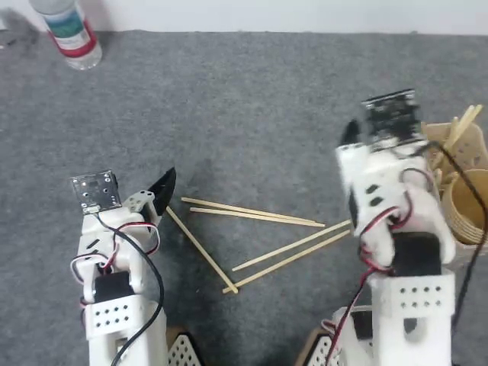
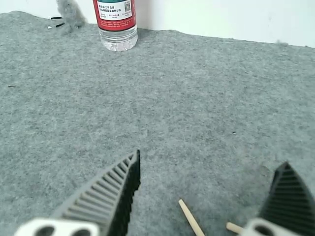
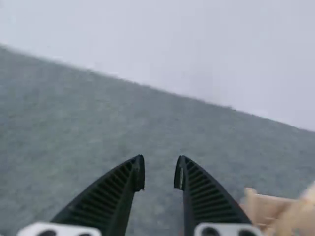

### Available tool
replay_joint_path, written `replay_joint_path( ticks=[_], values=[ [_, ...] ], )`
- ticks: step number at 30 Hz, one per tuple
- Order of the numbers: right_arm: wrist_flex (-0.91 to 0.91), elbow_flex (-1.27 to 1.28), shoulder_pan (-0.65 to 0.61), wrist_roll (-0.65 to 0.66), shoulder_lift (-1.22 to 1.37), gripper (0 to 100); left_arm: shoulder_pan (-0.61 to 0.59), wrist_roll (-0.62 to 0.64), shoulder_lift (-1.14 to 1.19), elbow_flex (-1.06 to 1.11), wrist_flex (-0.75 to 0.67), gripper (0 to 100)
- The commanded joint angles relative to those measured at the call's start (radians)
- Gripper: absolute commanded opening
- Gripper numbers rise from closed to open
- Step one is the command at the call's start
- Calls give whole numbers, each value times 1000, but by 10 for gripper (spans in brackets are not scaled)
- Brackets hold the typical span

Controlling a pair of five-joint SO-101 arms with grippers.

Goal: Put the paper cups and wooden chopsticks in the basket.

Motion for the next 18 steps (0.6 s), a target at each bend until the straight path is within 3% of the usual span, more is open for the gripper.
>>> replay_joint_path(
  ticks=[1, 9, 18],
  values=[
    [70, -68, -145, 71, -24, 108, 6, -9, -12, -5, -21, 386],
    [157, 54, -381, 344, 82, 109, 5, -9, -12, -5, -21, 386],
    [1, 130, -423, 362, 437, 112, -54, 40, -12, -12, -25, 386]
  ],
)
